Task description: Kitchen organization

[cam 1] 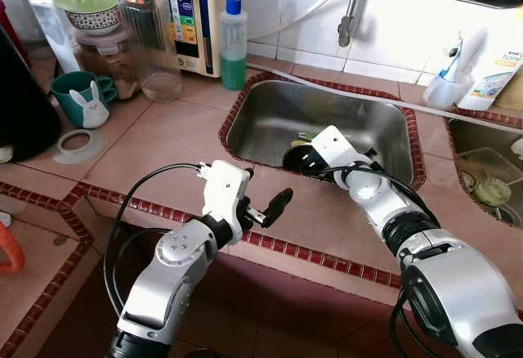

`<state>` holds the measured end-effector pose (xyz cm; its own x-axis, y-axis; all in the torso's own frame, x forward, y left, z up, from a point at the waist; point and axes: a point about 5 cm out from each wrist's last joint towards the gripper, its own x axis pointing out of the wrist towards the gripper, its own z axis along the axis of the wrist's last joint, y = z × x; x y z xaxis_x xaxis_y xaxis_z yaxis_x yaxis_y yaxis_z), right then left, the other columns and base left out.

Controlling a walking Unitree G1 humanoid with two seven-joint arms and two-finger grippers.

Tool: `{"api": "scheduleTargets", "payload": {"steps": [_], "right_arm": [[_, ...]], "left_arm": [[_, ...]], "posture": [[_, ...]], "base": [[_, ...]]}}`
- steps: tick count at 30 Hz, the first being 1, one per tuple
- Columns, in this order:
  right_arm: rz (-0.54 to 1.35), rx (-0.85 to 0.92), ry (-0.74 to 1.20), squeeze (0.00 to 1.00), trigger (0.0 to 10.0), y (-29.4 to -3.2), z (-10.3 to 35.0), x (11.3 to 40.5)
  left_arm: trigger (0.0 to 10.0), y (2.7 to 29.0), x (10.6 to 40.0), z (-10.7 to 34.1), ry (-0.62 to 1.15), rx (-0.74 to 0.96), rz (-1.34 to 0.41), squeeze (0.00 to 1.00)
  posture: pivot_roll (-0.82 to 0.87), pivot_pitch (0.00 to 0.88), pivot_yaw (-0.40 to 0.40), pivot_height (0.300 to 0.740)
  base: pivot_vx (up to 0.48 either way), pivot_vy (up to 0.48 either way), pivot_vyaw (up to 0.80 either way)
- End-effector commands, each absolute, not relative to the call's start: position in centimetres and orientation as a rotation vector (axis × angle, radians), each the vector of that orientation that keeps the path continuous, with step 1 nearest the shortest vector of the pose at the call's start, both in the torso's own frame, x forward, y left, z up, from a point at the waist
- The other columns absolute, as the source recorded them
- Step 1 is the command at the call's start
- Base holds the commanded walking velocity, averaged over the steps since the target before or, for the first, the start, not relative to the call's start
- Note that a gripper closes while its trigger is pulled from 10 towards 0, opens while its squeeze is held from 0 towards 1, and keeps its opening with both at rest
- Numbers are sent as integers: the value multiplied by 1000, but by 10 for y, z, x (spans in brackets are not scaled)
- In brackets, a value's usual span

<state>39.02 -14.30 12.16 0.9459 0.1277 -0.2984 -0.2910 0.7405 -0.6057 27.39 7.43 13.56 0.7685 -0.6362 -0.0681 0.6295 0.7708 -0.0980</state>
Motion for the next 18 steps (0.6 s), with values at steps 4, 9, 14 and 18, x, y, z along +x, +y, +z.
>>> {"api": "scheduleTargets", "payload": {"steps": [4, 9, 14, 18], "right_arm": [[251, -665, 270, 1000, 10000, -142, 119, 389], [286, -639, 297, 1000, 10000, -140, 116, 388], [326, -614, 339, 1000, 10000, -140, 111, 385], [344, -608, 351, 1000, 10000, -140, 108, 384]], "left_arm": [[10000, 72, 270, 139, 92, -54, -706, 0], [10000, 72, 271, 139, 93, -51, -708, 0], [10000, 72, 272, 139, 93, -49, -708, 0], [10000, 71, 272, 139, 94, -49, -709, 0]], "posture": [[266, 45, -32, 740], [265, 45, -33, 740], [264, 43, -35, 740], [264, 43, -36, 740]], "base": [[0, 0, 0], [0, 0, 0], [0, 0, 0], [0, 0, 0]]}}
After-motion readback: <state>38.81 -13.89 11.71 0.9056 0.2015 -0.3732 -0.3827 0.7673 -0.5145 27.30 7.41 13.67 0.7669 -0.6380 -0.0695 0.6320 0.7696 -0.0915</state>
